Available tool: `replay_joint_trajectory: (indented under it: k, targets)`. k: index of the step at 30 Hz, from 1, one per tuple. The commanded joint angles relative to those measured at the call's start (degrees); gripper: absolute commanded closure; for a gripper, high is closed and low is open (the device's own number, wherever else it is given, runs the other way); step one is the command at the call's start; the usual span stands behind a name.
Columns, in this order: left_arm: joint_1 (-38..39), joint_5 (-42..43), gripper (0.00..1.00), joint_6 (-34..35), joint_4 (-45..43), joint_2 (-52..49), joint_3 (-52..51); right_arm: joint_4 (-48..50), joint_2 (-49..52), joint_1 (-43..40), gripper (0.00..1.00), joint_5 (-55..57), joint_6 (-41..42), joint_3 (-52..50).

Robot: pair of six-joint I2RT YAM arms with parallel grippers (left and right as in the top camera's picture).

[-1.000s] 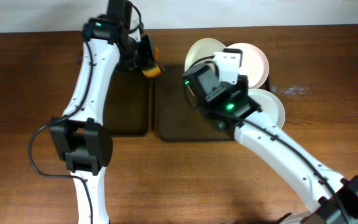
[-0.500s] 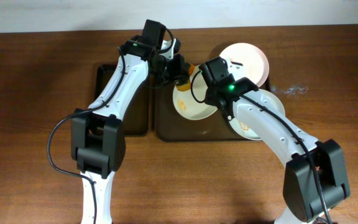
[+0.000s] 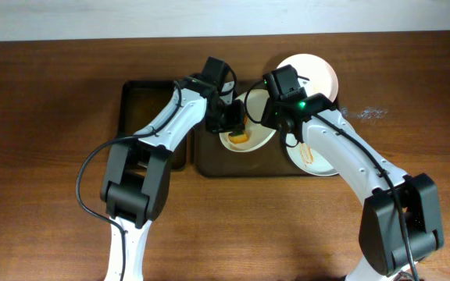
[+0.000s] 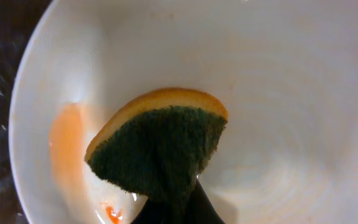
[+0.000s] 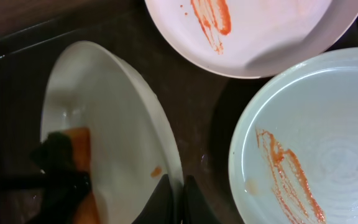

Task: Clean dirty plates on tray and stack at the side
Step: 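Lower the plate and scrub its surface with the sponge in the left gripper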

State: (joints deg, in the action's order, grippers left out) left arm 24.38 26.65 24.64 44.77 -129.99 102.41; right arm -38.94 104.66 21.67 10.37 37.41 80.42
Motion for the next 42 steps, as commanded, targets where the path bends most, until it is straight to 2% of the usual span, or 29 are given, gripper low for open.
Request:
replay_joint_trajectory:
  k: [1, 7, 12, 15, 17, 22, 27, 31, 34, 37, 42]
  targets:
    - [1.25, -0.50, 1.00, -0.28, 3.06, 0.35, -1.88, 1.66, -0.09, -0.52, 0.96, -3.17, 1.05, 0.04]
    - [1.01, -0.94, 1.00, -3.13, 7.02, 0.35, -1.88, 3.45, -0.04, -4.52, 0.96, -9.64, 0.87, 0.04]
    - [0.79, -6.21, 1.00, -3.08, 6.34, 0.35, -1.88, 2.40, 0.92, -5.51, 0.95, -12.96, -3.15, 0.04]
    - [-0.70, -6.56, 1.00, -3.08, 6.03, 0.37, -1.42, 0.44, 2.86, -5.68, 0.74, -12.76, -5.68, 0.04]
    - [-1.95, -5.99, 1.00, -3.08, 6.75, 0.44, -0.42, -1.05, 5.29, -5.68, 0.69, -12.76, -5.70, 0.04]
    - [-3.17, -4.61, 1.00, -3.13, 8.28, 0.70, 0.83, -1.62, 11.06, -5.68, 0.65, -12.72, -6.84, 0.04]
    - [-3.19, -4.63, 1.00, -3.10, 8.24, 0.70, 0.83, -0.42, 11.56, -5.68, 0.64, -12.76, -7.30, 0.04]
    - [-2.95, -4.63, 1.00, -3.10, 8.31, 0.70, 0.81, 0.42, 13.79, -5.53, 0.71, -15.19, -8.70, 0.02]
    - [-1.99, -5.77, 1.00, -3.10, 8.48, 0.68, 0.74, 0.85, 16.48, -5.53, 0.87, -18.64, -8.70, 0.02]
    - [-0.28, -8.07, 1.00, -3.02, 8.48, 0.57, 0.37, 1.51, 17.64, -5.70, 0.96, -20.28, -8.70, 0.02]
    - [2.36, -8.13, 1.00, 12.61, 13.51, 0.57, -0.92, 1.97, 17.64, -6.01, 0.96, -20.31, -8.68, 0.04]
